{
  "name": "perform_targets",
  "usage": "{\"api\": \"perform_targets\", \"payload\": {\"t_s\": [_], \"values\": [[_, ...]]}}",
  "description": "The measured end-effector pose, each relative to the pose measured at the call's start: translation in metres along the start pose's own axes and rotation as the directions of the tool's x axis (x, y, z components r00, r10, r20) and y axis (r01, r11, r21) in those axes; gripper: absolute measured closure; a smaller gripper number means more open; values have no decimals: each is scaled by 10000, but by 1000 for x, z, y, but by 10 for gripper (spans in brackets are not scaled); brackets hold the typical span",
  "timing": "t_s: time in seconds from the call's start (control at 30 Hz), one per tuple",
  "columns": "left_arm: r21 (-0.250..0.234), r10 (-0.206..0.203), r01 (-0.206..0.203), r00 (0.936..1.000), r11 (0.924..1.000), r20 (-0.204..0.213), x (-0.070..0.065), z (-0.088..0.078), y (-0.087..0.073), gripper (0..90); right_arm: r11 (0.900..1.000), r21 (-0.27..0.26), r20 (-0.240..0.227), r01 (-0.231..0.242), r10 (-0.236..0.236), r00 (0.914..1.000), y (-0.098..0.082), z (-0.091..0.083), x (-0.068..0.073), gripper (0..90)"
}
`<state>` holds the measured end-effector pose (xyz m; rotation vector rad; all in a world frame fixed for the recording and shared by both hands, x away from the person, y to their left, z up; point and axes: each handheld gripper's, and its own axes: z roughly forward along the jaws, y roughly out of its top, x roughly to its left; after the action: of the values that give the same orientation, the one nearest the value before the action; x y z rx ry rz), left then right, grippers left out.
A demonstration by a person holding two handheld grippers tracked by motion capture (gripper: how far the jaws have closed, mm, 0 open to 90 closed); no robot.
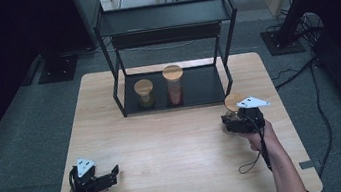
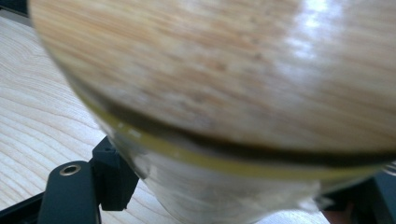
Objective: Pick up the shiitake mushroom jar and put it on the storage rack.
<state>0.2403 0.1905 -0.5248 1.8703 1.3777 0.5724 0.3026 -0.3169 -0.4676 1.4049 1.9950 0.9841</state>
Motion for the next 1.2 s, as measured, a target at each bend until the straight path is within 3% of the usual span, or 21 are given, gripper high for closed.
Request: {"api": "perform_targets", "payload": {"t_s": [1.2], "values": [[-18,-14,14,10000,10000,70,1,0,0,20,9996,4,-194,271,-271,9994,23,19,17,250]]}}
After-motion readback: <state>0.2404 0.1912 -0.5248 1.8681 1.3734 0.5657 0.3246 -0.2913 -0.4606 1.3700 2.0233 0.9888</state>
